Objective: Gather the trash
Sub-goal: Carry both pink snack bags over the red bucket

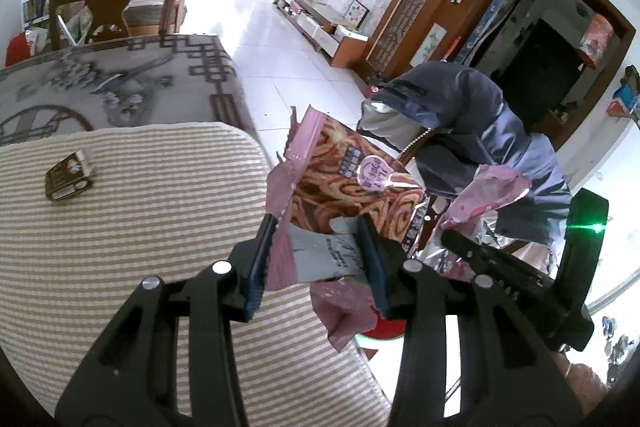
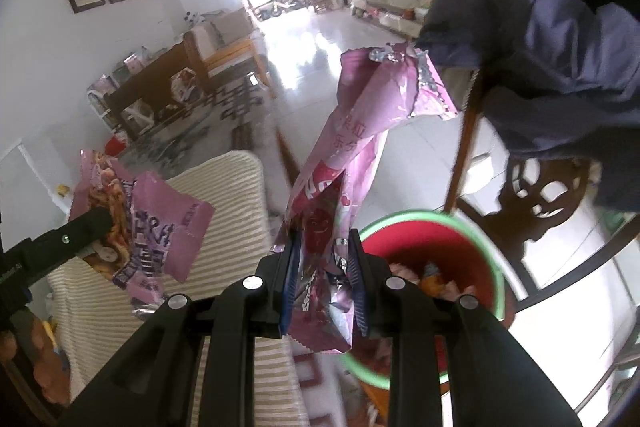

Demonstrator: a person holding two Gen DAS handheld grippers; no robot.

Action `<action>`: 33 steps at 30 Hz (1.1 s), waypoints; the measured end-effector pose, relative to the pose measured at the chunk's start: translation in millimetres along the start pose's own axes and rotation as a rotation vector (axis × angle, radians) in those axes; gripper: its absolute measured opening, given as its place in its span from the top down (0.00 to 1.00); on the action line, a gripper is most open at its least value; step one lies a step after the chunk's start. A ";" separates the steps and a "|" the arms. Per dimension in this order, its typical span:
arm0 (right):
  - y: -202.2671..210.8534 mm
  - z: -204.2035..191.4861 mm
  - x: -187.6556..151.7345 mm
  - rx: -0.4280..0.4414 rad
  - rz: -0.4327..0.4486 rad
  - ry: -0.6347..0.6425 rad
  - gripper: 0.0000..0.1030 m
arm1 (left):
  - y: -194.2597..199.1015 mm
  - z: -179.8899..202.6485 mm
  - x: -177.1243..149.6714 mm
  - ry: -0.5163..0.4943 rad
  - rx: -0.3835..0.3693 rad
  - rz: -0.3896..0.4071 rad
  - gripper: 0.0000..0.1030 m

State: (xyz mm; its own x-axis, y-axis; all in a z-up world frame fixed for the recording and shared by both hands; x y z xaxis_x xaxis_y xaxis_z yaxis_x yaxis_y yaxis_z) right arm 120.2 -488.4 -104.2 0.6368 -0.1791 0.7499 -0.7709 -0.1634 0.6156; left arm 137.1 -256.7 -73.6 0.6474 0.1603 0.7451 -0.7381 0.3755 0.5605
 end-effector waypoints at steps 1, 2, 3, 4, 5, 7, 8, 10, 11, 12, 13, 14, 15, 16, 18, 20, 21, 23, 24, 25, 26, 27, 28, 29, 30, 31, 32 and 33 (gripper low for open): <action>1.5 8.5 3.2 -0.017 0.007 -0.002 0.76 | -1.7 3.3 0.6 -0.003 -0.004 0.000 0.61; 1.7 15.6 5.0 -0.028 0.008 -0.005 0.76 | -4.1 7.3 0.9 -0.007 -0.009 -0.001 0.61; 2.0 23.5 6.9 -0.038 0.009 -0.012 0.76 | -5.9 10.0 0.6 -0.010 -0.012 -0.003 0.61; 2.1 29.8 8.1 -0.045 0.010 -0.018 0.76 | -8.7 13.8 0.2 -0.013 -0.017 -0.007 0.61; 2.8 38.3 8.5 -0.054 0.011 -0.027 0.76 | -12.1 17.1 -0.7 -0.016 -0.020 -0.014 0.61; 2.0 49.3 8.6 -0.064 0.006 -0.038 0.76 | -19.0 21.6 -3.0 -0.019 -0.026 -0.030 0.61; 1.4 55.2 8.6 -0.068 0.002 -0.044 0.76 | -22.0 23.7 -3.9 -0.019 -0.028 -0.037 0.61; 1.1 64.6 7.7 -0.071 -0.007 -0.053 0.76 | -29.7 28.7 -6.0 -0.022 -0.032 -0.052 0.61; 1.4 69.2 7.4 -0.075 -0.008 -0.055 0.76 | -33.6 31.5 -7.2 -0.027 -0.033 -0.060 0.61; 1.9 72.7 7.1 -0.077 -0.008 -0.057 0.76 | -36.2 33.8 -8.2 -0.031 -0.035 -0.065 0.61; 2.5 76.9 6.3 -0.079 -0.010 -0.063 0.76 | -39.9 36.9 -9.5 -0.037 -0.036 -0.072 0.61; 2.3 81.0 5.7 -0.081 -0.013 -0.069 0.76 | -43.5 39.9 -10.8 -0.042 -0.038 -0.079 0.61; 2.4 84.8 5.1 -0.083 -0.015 -0.074 0.76 | -46.2 42.4 -11.8 -0.046 -0.039 -0.083 0.61; 2.6 88.1 4.8 -0.085 -0.015 -0.078 0.76 | -49.8 45.5 -12.7 -0.050 -0.039 -0.087 0.61; 3.5 93.9 4.5 -0.093 -0.014 -0.083 0.76 | -56.7 50.5 -14.4 -0.054 -0.037 -0.093 0.61; 5.1 101.0 4.2 -0.103 -0.012 -0.087 0.76 | -62.7 52.9 -16.2 -0.054 -0.036 -0.103 0.61; 5.2 103.7 4.2 -0.106 -0.013 -0.086 0.76 | -65.8 54.2 -17.6 -0.054 -0.036 -0.109 0.61; 5.2 107.3 4.4 -0.106 -0.015 -0.088 0.76 | -72.4 57.4 -20.6 -0.056 -0.036 -0.123 0.61; 4.9 109.0 4.5 -0.106 -0.017 -0.090 0.76 | -75.1 59.2 -22.3 -0.056 -0.037 -0.130 0.61; 4.6 110.6 4.2 -0.103 -0.021 -0.091 0.76 | -79.3 61.2 -24.2 -0.055 -0.038 -0.140 0.61; 4.1 111.6 3.8 -0.101 -0.024 -0.090 0.76 | -82.3 63.0 -26.0 -0.056 -0.039 -0.147 0.61; 3.5 112.7 3.4 -0.099 -0.026 -0.088 0.76 | -84.1 64.5 -27.3 -0.057 -0.039 -0.152 0.61; 3.3 112.6 3.0 -0.098 -0.029 -0.084 0.76 | -87.2 66.8 -29.2 -0.062 -0.037 -0.158 0.61; 2.7 112.4 2.7 -0.096 -0.031 -0.081 0.76 | -89.7 68.9 -30.6 -0.066 -0.036 -0.162 0.61; 2.3 112.2 2.1 -0.094 -0.033 -0.077 0.76 | -91.9 70.5 -32.1 -0.070 -0.035 -0.168 0.61; 1.2 113.2 1.9 -0.093 -0.034 -0.074 0.76 | -94.8 72.8 -33.8 -0.073 -0.035 -0.175 0.61; 0.7 113.3 1.3 -0.092 -0.036 -0.072 0.76 | -95.7 73.3 -34.6 -0.075 -0.035 -0.177 0.61; 0.1 114.0 0.6 -0.091 -0.038 -0.071 0.76 | -97.1 74.5 -35.2 -0.080 -0.035 -0.180 0.61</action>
State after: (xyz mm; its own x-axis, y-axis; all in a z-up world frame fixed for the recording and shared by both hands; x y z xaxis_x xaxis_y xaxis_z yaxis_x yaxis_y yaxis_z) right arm 121.9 -599.1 -131.2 0.6624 -0.2430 0.7087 -0.7421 -0.0832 0.6651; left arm 171.9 -366.7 -127.3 0.7501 0.0151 0.6612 -0.6039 0.4231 0.6755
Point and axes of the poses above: each gripper's, at about its wrist camera, not at the fingertips, and y roughly against the way its jaws point, z to its right, x to its top, the point moved 4 cm from there along -y, roughly the way its jaws point, and after that the axes turned 10 degrees about z, right-handed, at the moved point
